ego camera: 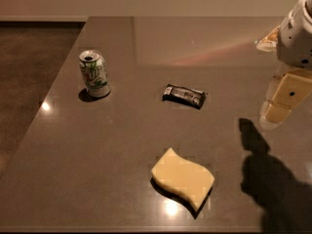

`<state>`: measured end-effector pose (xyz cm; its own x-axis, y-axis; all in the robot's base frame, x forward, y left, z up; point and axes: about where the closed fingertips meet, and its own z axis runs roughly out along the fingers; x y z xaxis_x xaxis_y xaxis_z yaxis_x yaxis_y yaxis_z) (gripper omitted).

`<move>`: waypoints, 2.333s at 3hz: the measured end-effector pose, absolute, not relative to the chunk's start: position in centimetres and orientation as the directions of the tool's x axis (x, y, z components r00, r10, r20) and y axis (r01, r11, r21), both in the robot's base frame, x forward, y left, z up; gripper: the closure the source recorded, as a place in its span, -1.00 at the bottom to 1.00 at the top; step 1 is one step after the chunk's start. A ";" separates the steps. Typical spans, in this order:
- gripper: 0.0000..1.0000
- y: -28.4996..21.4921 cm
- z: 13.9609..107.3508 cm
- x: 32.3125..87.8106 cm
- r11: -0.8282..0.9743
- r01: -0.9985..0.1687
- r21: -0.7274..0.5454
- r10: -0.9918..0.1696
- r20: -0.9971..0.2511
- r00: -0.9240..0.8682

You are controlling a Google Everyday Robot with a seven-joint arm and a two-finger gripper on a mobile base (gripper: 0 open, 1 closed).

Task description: Pick sponge

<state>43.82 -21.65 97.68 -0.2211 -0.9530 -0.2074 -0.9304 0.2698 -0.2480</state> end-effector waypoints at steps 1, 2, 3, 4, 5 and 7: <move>-1.00 -21.5 97.6 43.9 0.272 -0.932 -0.241 -0.951 -0.215 -0.222; -1.00 -20.7 97.4 44.1 0.278 -0.936 -0.216 -0.944 -0.243 -0.224; -1.00 -18.4 97.4 42.7 0.281 -0.941 -0.186 -0.929 -0.298 -0.218; -1.00 -16.1 96.3 40.7 0.273 -0.946 -0.177 -0.923 -0.325 -0.205; -1.00 -13.7 94.1 38.2 0.239 -0.957 -0.164 -0.928 -0.329 -0.176; -1.00 -8.9 88.7 33.7 0.141 -0.989 -0.051 -0.930 -0.350 -0.114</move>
Offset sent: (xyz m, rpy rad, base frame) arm 0.0039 0.0167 -0.0103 0.0848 0.0689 0.0050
